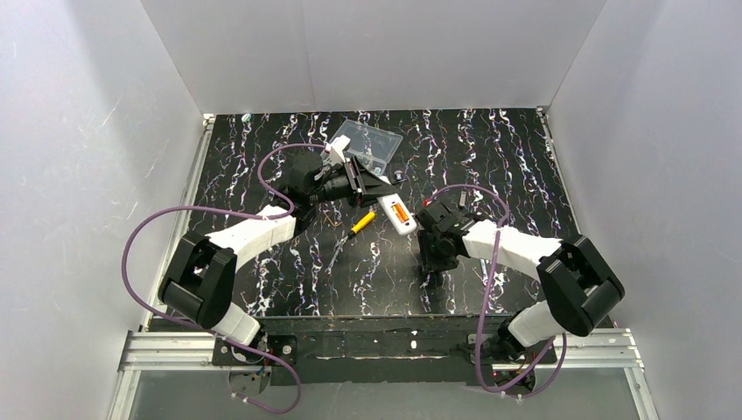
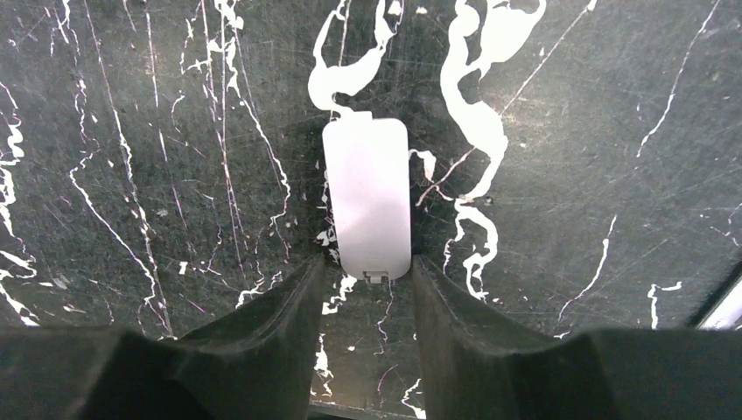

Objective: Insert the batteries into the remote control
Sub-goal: Pick up the battery cover at the center of the board, then load the battery cover into the remote control.

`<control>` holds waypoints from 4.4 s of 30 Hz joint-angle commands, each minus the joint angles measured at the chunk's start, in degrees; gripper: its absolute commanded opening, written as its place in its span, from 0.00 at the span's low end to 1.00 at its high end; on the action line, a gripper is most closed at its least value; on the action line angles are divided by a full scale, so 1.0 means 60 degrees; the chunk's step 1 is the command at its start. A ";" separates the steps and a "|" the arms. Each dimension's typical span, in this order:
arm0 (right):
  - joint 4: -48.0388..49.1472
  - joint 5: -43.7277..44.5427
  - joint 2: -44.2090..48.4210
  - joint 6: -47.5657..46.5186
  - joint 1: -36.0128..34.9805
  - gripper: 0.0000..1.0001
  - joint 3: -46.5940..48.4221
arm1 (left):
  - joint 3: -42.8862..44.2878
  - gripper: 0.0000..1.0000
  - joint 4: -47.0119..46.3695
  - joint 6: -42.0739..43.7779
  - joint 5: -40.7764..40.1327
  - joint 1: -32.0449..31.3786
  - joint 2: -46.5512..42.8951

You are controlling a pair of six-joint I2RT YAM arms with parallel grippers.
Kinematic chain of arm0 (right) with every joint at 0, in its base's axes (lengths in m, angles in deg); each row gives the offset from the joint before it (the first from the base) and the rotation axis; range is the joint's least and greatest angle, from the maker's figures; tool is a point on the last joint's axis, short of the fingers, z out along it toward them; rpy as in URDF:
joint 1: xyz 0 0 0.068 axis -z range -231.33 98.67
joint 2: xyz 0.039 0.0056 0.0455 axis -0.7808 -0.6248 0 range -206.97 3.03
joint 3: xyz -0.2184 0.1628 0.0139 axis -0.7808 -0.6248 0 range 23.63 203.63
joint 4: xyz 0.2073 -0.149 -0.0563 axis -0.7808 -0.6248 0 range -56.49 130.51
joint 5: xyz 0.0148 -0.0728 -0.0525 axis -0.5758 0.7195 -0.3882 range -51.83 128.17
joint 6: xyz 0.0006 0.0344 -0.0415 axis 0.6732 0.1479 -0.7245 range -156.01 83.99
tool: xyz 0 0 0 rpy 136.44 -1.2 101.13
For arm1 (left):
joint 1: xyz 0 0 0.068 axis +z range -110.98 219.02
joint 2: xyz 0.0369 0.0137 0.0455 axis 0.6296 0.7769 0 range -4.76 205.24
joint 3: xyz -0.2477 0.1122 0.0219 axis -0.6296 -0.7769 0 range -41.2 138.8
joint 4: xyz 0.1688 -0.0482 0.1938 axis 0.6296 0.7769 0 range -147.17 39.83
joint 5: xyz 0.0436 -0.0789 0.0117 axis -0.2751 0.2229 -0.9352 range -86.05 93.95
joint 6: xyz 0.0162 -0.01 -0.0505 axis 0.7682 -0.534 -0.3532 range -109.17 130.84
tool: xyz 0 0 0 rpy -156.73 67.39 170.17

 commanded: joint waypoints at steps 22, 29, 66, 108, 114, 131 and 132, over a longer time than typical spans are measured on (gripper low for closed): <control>-0.0261 0.0573 -0.0812 -0.0255 -0.0094 0.49 0.0613 | 0.0042 0.00 -0.0663 -0.0020 0.0325 0.0064 -0.0494; -0.0342 0.0656 -0.0912 -0.0327 -0.0130 0.54 0.0726 | -0.0005 0.00 -0.0720 -0.0051 0.0318 0.0064 -0.0517; -0.3925 0.0721 0.1451 -0.2990 0.1064 0.30 0.5792 | 0.0055 0.00 -0.1124 -0.0322 0.0184 0.0090 -0.0263; -0.6822 -0.0974 -0.1180 -0.3185 -0.0922 0.27 1.0110 | -0.0043 0.00 -0.0931 -0.0194 0.0133 0.0107 -0.0353; -0.6787 -0.1140 -0.1316 -0.3127 -0.0935 0.27 1.0221 | -0.0072 0.00 -0.0949 -0.0181 0.0112 0.0097 -0.0373; -0.7037 -0.1175 -0.1753 -0.2934 -0.0936 0.27 1.0542 | -0.0091 0.00 -0.0786 -0.0011 0.0126 0.0093 -0.0431; -0.7031 -0.1312 -0.1775 -0.2930 -0.0936 0.27 1.0551 | -0.0091 0.00 -0.0785 -0.0013 0.0135 0.0100 -0.0437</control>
